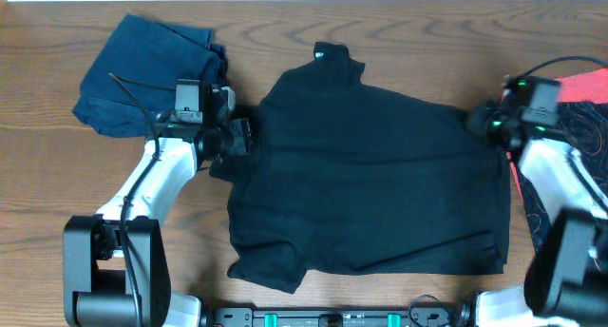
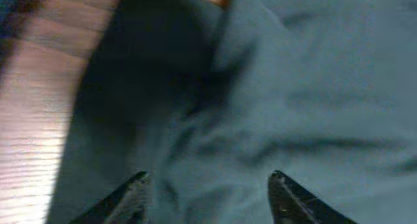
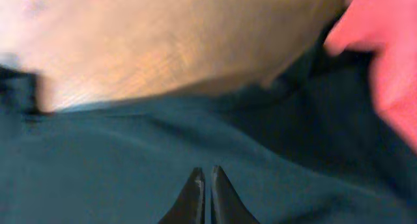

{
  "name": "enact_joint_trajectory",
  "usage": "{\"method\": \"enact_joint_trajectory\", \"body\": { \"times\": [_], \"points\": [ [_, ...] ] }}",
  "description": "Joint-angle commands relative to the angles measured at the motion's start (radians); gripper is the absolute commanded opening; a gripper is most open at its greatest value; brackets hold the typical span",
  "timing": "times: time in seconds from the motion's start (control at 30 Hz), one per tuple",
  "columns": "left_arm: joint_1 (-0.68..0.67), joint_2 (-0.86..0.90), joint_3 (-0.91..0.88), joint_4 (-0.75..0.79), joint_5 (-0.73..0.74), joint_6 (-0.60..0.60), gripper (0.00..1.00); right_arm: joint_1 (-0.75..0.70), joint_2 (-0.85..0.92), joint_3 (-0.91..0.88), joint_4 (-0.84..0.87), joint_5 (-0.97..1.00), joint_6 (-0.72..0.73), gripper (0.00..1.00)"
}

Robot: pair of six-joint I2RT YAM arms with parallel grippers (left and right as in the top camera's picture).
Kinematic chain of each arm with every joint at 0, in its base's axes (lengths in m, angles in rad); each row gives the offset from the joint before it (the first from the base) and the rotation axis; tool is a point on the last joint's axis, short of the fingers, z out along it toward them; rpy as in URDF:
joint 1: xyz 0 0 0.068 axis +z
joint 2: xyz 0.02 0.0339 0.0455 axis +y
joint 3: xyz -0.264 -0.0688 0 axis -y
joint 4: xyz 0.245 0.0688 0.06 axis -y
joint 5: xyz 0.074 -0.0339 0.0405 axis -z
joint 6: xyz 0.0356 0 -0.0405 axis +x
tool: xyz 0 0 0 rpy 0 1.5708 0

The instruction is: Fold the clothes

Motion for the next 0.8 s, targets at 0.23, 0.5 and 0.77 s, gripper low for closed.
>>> {"method": "enact_joint_trajectory", "body": {
  "times": [0.23,0.5,0.77],
  "points": [
    [0.004,-0.01,-0.011,-0.096,0.093,0.045,0.66,0.081,0.31,-0.002,0.271,0.072,0.325,0.01],
    [0.004,-0.01,-0.011,-0.042,0.165,0.046,0.75,0.204,0.482,0.107,0.583,0.009,0.465,0.02],
    [0.004,-0.01,-0.011,-0.039,0.172,0.046,0.81,0.171,0.372,0.245,0.502,-0.11,0.24,0.15]
  ]
}}
